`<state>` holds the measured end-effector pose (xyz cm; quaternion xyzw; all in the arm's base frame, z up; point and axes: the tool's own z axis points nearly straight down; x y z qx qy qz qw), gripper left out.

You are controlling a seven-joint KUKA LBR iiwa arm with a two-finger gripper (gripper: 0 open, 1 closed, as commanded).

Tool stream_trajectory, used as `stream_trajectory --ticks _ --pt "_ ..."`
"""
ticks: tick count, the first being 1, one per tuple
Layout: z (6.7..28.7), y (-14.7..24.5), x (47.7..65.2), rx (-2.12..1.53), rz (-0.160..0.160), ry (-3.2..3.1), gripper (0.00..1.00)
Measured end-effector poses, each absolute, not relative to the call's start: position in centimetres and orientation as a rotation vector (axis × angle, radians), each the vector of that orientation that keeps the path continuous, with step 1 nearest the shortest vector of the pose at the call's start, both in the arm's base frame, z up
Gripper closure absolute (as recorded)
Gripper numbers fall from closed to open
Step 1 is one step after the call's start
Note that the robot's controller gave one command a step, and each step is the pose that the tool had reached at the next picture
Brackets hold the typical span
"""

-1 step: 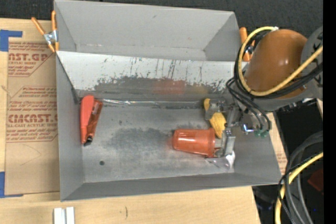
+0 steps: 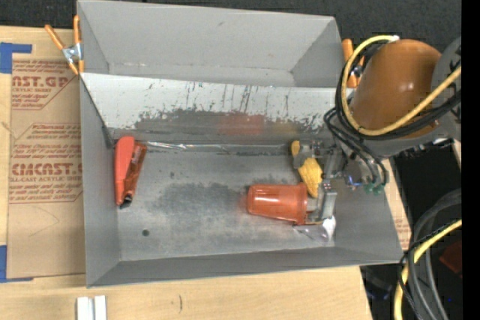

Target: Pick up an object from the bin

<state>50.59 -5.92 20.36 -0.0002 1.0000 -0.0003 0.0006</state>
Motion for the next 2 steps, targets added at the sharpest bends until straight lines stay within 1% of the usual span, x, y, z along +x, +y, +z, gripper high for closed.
stream_trajectory --ticks 1,2 --pt "14.1 -6.0 50.2 0.073 0.000 3.137 0.00" --pt "9.4 -6.0 49.9 0.166 0.003 3.143 0.00"
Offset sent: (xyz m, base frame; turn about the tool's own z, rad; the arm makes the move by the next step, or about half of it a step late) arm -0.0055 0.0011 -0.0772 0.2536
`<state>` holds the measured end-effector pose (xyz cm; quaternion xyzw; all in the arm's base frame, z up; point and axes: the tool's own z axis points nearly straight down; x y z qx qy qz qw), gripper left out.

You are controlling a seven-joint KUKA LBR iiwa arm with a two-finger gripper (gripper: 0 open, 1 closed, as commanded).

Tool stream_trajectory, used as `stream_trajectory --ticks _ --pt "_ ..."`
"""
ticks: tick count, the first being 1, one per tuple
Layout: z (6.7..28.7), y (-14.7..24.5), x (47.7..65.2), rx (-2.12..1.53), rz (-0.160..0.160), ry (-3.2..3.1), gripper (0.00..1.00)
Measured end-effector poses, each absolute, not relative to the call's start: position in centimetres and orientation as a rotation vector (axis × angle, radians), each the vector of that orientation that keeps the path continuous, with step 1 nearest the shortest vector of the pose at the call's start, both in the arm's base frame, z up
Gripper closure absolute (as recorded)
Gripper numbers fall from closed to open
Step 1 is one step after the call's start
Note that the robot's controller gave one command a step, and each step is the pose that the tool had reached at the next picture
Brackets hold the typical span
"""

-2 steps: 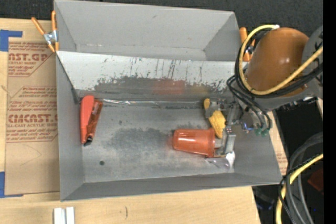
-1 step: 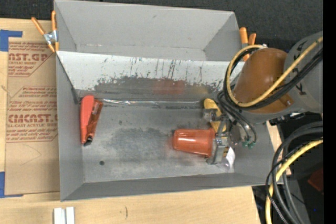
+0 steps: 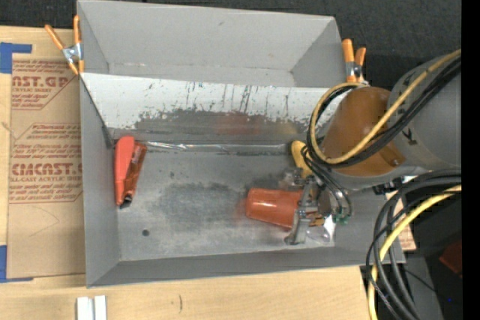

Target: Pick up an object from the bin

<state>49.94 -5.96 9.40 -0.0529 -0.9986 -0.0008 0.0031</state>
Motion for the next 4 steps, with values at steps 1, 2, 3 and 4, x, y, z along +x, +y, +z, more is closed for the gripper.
stream_trajectory --ticks 1,2,3,4 --pt "13.3 -6.4 49.5 -0.196 -0.002 -3.137 0.00" --pt "8.2 -6.1 49.8 -0.295 -0.004 -3.128 0.00" --pt "7.0 -5.4 48.4 -0.484 -0.005 -3.105 1.00" --pt "7.0 -5.3 48.4 -0.482 -0.005 -3.105 1.00"
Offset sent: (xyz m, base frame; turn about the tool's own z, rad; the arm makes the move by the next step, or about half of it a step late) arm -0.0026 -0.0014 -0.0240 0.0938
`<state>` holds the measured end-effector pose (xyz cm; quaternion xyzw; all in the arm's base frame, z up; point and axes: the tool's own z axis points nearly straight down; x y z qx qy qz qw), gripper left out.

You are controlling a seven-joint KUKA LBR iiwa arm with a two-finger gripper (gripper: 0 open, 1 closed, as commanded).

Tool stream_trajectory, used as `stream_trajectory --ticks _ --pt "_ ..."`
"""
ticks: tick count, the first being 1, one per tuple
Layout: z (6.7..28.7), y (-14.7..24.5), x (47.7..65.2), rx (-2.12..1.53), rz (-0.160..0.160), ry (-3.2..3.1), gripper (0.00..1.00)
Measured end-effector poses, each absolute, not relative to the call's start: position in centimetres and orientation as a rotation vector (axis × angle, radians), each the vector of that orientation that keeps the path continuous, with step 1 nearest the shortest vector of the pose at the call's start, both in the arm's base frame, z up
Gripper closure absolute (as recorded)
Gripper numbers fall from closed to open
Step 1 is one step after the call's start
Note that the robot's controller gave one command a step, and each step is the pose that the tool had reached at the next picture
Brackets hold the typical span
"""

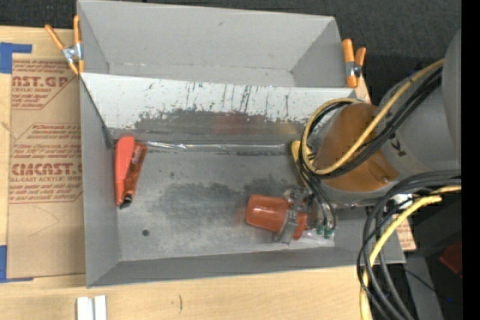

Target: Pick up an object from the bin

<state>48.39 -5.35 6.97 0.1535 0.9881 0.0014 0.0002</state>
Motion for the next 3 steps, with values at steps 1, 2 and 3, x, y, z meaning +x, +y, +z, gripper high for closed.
stream_trajectory --ticks 1,2,3 --pt "7.06 -5.35 48.36 0.482 0.004 3.104 1.00" --pt "7.33 -5.34 48.36 0.482 0.005 3.104 1.00" --pt "7.77 -5.31 48.26 0.483 0.005 3.108 1.00"
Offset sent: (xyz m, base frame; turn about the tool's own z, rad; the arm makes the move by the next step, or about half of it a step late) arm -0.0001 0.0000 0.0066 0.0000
